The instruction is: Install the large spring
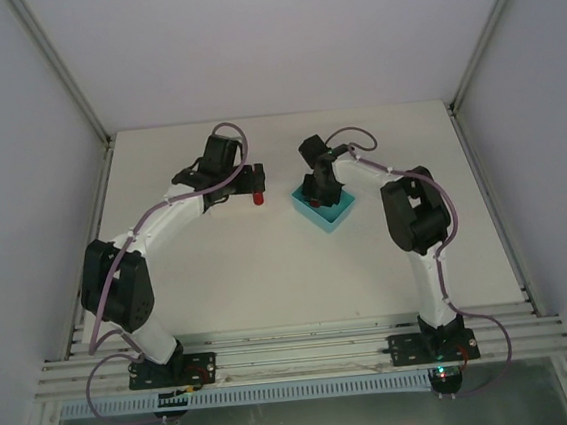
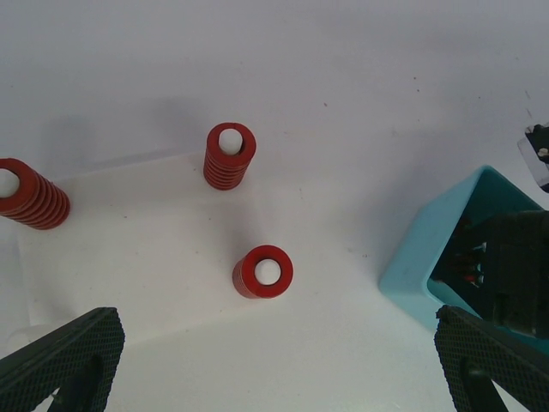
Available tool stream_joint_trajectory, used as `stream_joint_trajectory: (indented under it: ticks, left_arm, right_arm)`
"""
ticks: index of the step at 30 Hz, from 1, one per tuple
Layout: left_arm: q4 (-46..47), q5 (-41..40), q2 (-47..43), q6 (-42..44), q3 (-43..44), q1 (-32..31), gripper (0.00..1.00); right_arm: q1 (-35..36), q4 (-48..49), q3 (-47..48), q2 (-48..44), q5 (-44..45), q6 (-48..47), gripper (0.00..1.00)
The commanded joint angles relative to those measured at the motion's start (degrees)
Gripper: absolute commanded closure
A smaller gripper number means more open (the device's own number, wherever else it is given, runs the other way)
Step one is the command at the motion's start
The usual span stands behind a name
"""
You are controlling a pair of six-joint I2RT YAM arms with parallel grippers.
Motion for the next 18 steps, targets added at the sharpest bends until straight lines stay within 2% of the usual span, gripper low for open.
stream_joint_trajectory:
  ticks: [1,4,10,14,18]
  left_arm:
    - [0.6,1.5,-0.9,-2.4,1.3,1.0,0.01]
    - [0.2,-0.7,-1.2,-6.1,1.8,1.7,0.01]
    - [5.5,6.9,-2.3,-7.4,1.5,3.6,0.0]
    - [6.4,15.1,-0.8,-8.4,4.5,4.0,0.1]
    - [9.2,23.2,0.2,-10.3,6.4,3.8,0.24]
  right_arm:
    - [0.0,-0.3,-1.8,-1.7,-0.2,-10.0,0.74]
    - [-0.4,0.2,-1.2,-5.3,-1.1,-15.7,0.76]
    - [-1.2,2.1,-4.0,-14.0,-6.2,-26.3,0.77]
    - [-1.2,5.7,-9.0,-21.5,-9.3,-32.7,0.77]
    - [-1.2,8.9,-12.8,-27.6,-14.2,-36.2,0.78]
